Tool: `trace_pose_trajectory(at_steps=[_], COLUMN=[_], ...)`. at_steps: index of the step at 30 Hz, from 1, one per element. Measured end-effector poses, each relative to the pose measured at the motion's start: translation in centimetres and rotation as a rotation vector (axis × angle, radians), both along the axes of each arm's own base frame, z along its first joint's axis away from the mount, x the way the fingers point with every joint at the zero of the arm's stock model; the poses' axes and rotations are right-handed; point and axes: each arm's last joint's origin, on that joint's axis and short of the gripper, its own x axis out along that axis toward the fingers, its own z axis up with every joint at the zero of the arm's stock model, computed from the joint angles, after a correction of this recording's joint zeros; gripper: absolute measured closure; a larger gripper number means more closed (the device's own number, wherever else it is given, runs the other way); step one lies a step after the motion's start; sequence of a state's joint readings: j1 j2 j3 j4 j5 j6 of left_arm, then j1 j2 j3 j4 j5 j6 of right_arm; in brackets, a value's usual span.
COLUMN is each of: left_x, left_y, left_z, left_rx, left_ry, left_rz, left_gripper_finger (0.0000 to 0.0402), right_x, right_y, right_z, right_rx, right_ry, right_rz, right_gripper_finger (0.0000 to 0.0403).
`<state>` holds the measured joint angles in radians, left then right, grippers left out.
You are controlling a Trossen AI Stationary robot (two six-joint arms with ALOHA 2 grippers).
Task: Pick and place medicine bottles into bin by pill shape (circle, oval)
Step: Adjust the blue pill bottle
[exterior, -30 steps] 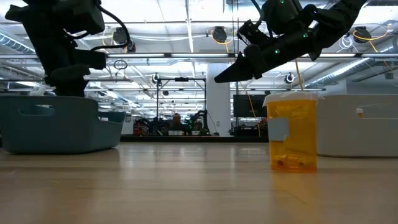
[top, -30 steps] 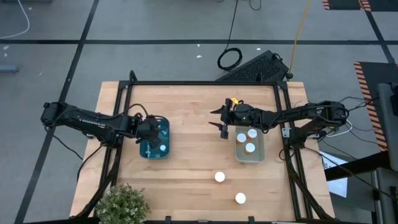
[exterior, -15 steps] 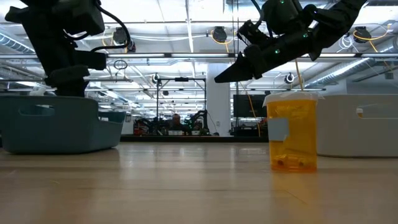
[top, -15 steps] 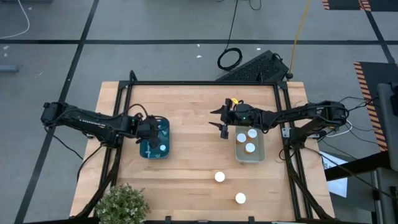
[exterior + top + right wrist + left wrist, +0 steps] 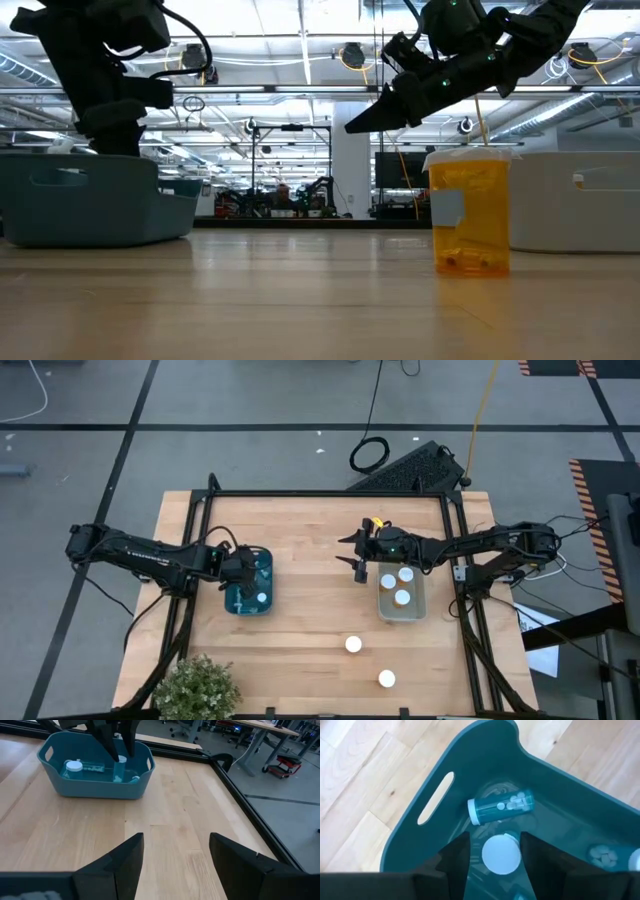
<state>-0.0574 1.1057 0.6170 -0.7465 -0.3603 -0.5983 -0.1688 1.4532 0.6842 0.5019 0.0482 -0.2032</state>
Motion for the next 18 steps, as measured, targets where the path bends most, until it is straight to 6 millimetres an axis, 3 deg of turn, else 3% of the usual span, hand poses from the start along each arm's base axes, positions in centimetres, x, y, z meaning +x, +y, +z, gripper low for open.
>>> trace_pose_trajectory(at_steps=[18], left_x=[0.80], left_y=[0.04], left_z=[0.75], left_rx=[0.052], left_ry=[-0.053], left_rz=[-0.058], left_gripper_finger=[0.0224], right_x=[-0.04], right_y=[0.01], right_z=[-0.11], right_rx=[-0.001], right_ry=[0.013], right_rz=[0.001], right_gripper_finger=[0.0184])
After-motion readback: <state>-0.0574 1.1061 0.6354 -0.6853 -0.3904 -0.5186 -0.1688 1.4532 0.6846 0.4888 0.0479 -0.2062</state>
